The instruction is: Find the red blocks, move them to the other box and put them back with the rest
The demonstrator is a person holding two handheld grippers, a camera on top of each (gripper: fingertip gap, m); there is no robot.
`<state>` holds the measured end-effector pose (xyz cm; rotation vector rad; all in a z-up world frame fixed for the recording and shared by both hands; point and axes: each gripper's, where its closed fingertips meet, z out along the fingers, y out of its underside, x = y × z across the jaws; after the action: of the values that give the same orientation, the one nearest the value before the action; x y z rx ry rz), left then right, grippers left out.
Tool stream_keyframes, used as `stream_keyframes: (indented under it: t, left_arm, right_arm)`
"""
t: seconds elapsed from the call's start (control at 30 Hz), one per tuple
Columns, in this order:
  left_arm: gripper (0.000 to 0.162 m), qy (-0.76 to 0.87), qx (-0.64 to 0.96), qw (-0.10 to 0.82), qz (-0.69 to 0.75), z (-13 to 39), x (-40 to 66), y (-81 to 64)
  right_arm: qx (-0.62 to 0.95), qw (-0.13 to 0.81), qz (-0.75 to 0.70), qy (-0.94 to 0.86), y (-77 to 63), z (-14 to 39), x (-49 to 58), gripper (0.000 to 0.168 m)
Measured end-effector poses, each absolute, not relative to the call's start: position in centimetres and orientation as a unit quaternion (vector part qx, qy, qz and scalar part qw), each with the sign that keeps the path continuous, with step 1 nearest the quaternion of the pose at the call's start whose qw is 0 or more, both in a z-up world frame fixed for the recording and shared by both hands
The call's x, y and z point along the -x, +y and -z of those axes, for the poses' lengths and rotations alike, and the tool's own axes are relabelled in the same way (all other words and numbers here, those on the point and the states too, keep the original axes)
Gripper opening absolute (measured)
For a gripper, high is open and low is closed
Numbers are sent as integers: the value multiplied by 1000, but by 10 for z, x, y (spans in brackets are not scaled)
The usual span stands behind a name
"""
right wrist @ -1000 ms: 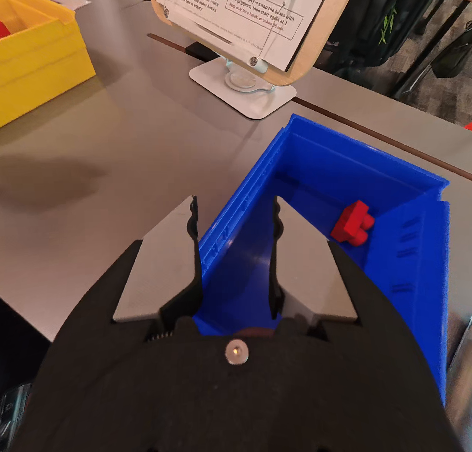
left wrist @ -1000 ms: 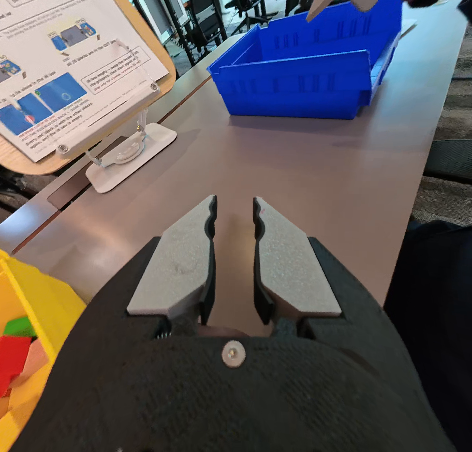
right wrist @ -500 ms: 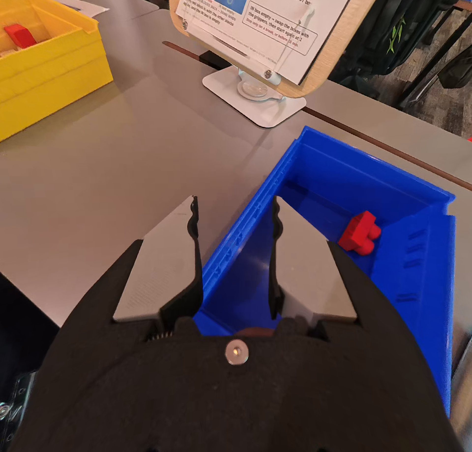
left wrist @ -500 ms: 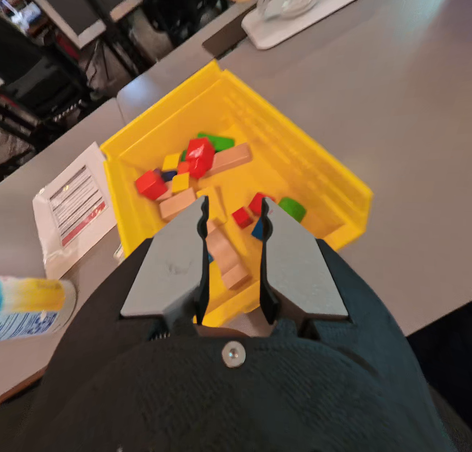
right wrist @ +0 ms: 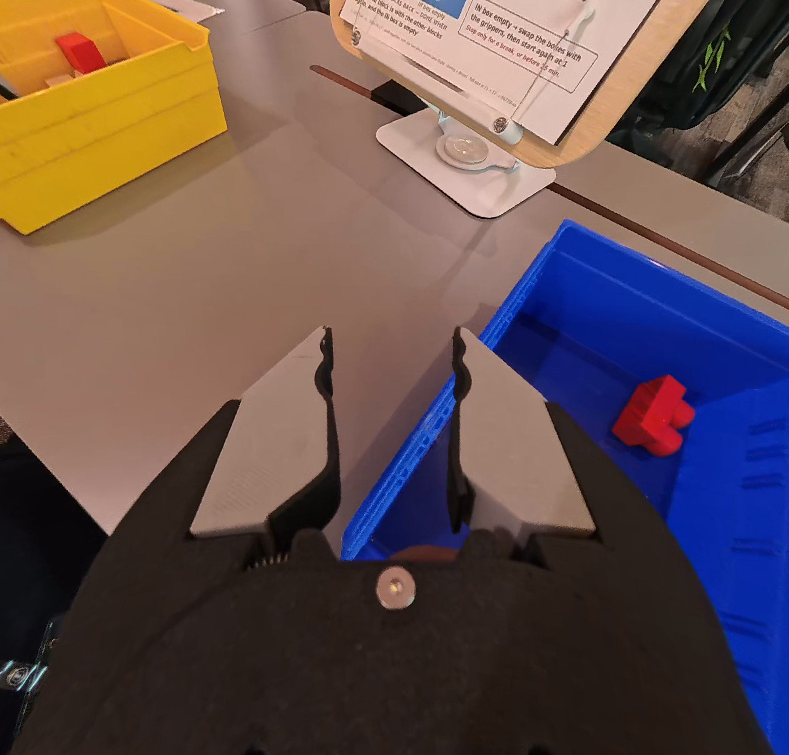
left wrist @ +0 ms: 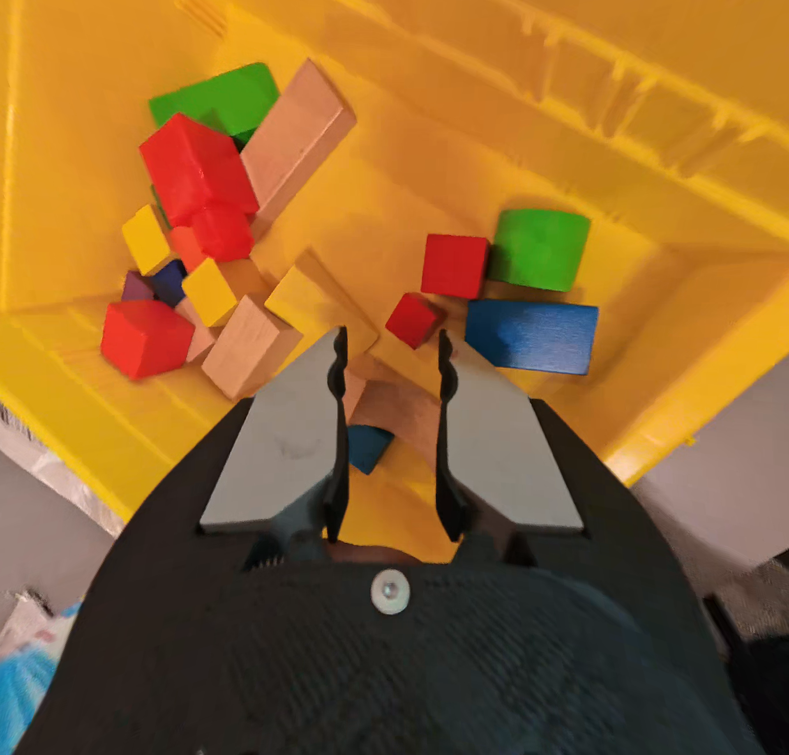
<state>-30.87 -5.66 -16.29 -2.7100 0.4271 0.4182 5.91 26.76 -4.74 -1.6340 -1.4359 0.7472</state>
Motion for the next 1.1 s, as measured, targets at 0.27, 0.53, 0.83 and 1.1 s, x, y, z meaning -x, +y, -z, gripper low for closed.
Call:
stream_keyframes:
  t: [0.27,0.53,0.83,1.1]
  left_arm:
    - [22,266,953,94,-114,187,308,-52]
    - [19,234,875,265,-330,108,332,-12]
    - [20,308,614,687,-236,-20,110,25]
    - [20,375,548,668,-336,-10,39,55]
  right_arm:
    - [650,412,-310,-558,276,42,-69,54]
    - [630,412,-337,-565,260,30,-70,53]
    - [525,367,-476,-602,159,-10,-25,51]
    - [462,293,-591,-593,61,-18,8,53]
